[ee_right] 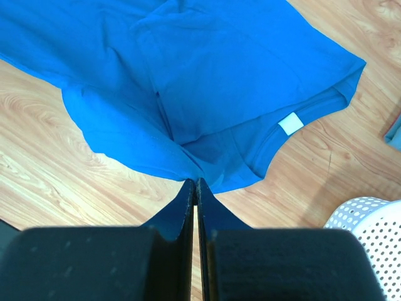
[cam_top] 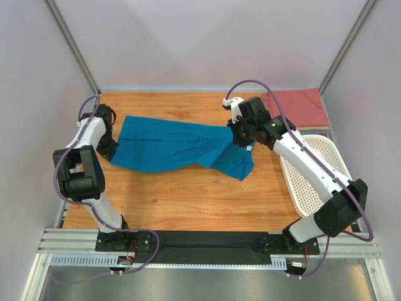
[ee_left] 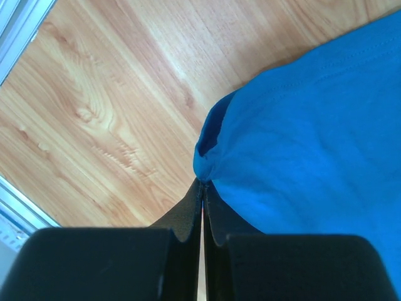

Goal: Fold and stack the t-shirts
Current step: Fold the tshirt

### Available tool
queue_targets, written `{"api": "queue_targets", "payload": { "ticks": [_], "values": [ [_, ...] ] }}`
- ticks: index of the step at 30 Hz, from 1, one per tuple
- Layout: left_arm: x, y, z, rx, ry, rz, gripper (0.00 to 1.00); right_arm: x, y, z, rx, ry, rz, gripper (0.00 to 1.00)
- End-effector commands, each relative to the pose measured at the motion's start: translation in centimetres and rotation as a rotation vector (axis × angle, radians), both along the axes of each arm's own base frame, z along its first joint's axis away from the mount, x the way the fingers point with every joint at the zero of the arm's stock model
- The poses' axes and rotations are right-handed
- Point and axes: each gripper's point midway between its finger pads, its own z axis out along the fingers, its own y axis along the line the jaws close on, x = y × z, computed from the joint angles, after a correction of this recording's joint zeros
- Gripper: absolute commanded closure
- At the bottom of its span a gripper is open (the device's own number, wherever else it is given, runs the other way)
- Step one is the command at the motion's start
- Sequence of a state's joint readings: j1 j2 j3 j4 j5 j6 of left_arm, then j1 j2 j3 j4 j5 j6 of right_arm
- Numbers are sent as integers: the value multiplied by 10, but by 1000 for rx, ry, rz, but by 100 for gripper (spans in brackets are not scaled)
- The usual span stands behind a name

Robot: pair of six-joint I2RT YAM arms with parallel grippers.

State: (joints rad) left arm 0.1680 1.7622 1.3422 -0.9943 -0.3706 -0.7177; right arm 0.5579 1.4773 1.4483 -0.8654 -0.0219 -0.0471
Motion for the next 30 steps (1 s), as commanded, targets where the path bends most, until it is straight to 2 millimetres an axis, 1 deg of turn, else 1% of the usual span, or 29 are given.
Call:
{"api": "queue_targets", "payload": {
  "ticks": [1,3,4,5,6,7,8,9,10,11,13,14,15,17,18,20,21,22,23,24,27,28,30],
  "values": [
    [12,1,2,4,-38,16,100,4,6,11,37,-38,7,100],
    [15,2,1,4,-27,15,100,11,7,15,30,-59,5,100],
    [23,3,2,4,-31,17,100,16,8,10,17,-55,4,100],
    [26,4,2,4,-27,18,100,22,8,14,8,-73,5,100],
    [28,4,-2,-2,-12,18,100,25,10,13,3,-73,9,100],
    [37,5,3,0,-33,19,100,32,8,5,-36,-69,-9,100],
    [39,4,4,-2,-31,18,100,39,7,5,-55,-79,-14,100],
    [48,6,3,-2,-35,20,100,43,8,3,-65,-81,-14,100],
    [51,7,4,-2,-35,20,100,47,8,1,-76,-82,-16,100],
    [55,6,3,-5,-34,18,100,53,8,-8,-100,-71,-17,100],
    [64,8,1,-9,-30,17,100,62,8,-11,-111,-70,-25,100],
    [68,8,-1,-10,-29,19,100,67,6,-19,-127,-59,-38,100],
    [71,8,-5,-16,-18,19,100,72,3,-22,-134,-55,-49,100],
    [81,5,-5,-38,-46,13,100,82,-1,-23,-144,-66,-77,100],
    [87,4,-7,-41,-59,11,100,88,-7,-28,-150,-59,-96,100],
    [92,3,-11,-53,-65,11,100,97,-10,-28,-137,-61,-106,100],
    [95,2,-14,-57,-56,10,100,102,-14,-33,-141,-51,-114,100],
    [97,2,-16,-58,-54,10,100,107,-15,-31,-137,-55,-117,100],
    [99,0,-17,-58,-54,5,100,111,-20,-33,-139,-47,-126,100],
    [102,0,-18,-58,-57,5,100,114,-21,-40,-148,-32,-130,100],
    [112,-5,-18,-66,-87,-14,100,122,-31,-43,-155,-25,-152,100],
    [115,-7,-18,-72,-96,-21,100,124,-32,-47,-157,-17,-156,100],
    [120,-9,-19,-78,-105,-23,100,127,-35,-48,-155,-14,-163,100]
  ]
}}
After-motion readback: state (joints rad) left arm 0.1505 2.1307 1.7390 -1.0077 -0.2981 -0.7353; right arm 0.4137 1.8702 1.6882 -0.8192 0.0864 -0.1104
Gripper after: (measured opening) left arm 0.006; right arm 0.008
